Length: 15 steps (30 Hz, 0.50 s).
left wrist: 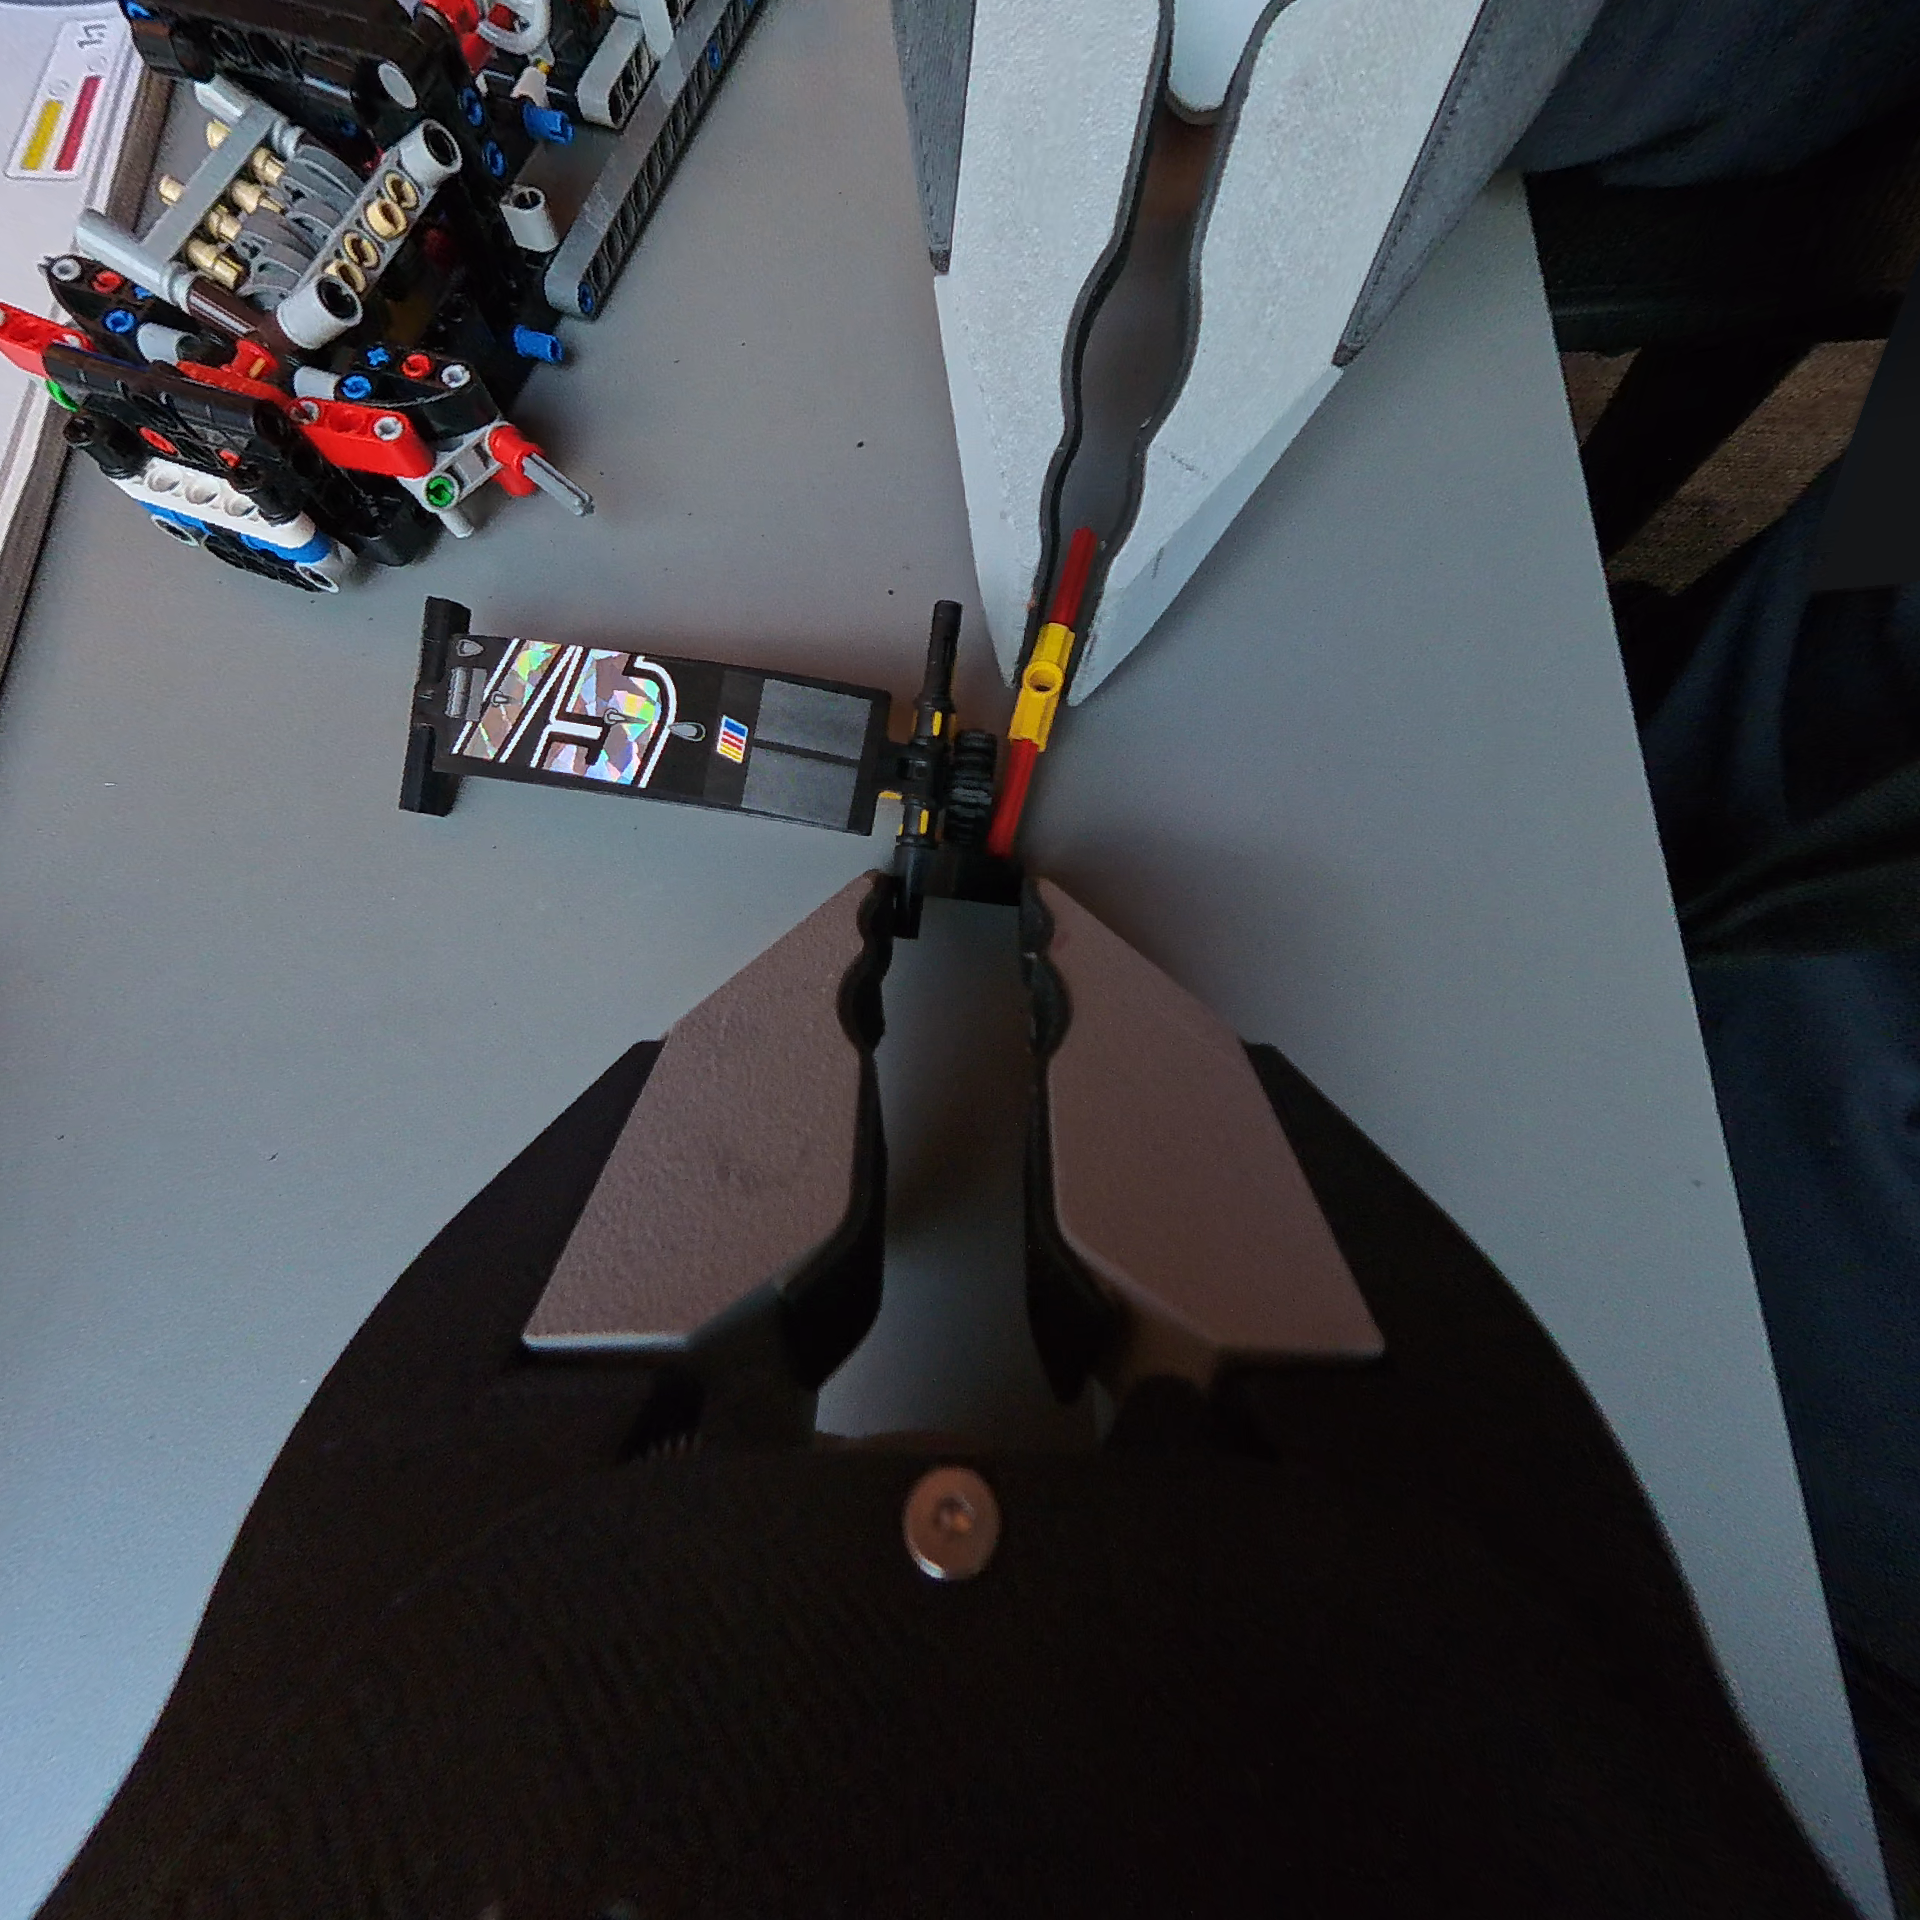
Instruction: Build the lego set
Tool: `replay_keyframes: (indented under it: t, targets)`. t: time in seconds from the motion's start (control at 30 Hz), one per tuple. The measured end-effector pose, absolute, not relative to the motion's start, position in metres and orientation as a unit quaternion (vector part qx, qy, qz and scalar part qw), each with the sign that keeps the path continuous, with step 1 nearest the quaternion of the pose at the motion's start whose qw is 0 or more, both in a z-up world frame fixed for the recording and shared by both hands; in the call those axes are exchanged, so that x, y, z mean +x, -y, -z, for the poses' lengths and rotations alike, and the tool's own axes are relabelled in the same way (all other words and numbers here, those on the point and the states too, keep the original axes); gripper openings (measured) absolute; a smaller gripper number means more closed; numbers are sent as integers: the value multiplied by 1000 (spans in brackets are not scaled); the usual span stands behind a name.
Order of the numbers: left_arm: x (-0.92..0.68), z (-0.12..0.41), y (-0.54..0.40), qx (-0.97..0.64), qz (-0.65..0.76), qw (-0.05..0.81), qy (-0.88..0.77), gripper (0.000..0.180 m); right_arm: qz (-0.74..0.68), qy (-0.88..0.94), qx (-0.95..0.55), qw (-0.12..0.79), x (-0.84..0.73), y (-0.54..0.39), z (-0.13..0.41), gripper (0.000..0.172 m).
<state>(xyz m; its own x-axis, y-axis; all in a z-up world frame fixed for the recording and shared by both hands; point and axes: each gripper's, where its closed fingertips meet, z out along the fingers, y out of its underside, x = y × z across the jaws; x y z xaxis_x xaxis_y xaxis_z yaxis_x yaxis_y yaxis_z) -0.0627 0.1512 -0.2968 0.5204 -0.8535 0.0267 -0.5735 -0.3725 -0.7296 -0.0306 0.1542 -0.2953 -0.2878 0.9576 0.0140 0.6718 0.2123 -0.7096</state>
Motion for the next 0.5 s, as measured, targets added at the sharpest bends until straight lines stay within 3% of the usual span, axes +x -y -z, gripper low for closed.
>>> replay_keyframes:
  t: [0.5]
  targets:
    - [-61, 294, -150, -801, 215, 342, -443, 22, -294, 749, -543, 240, -32, -150, 291, 5]
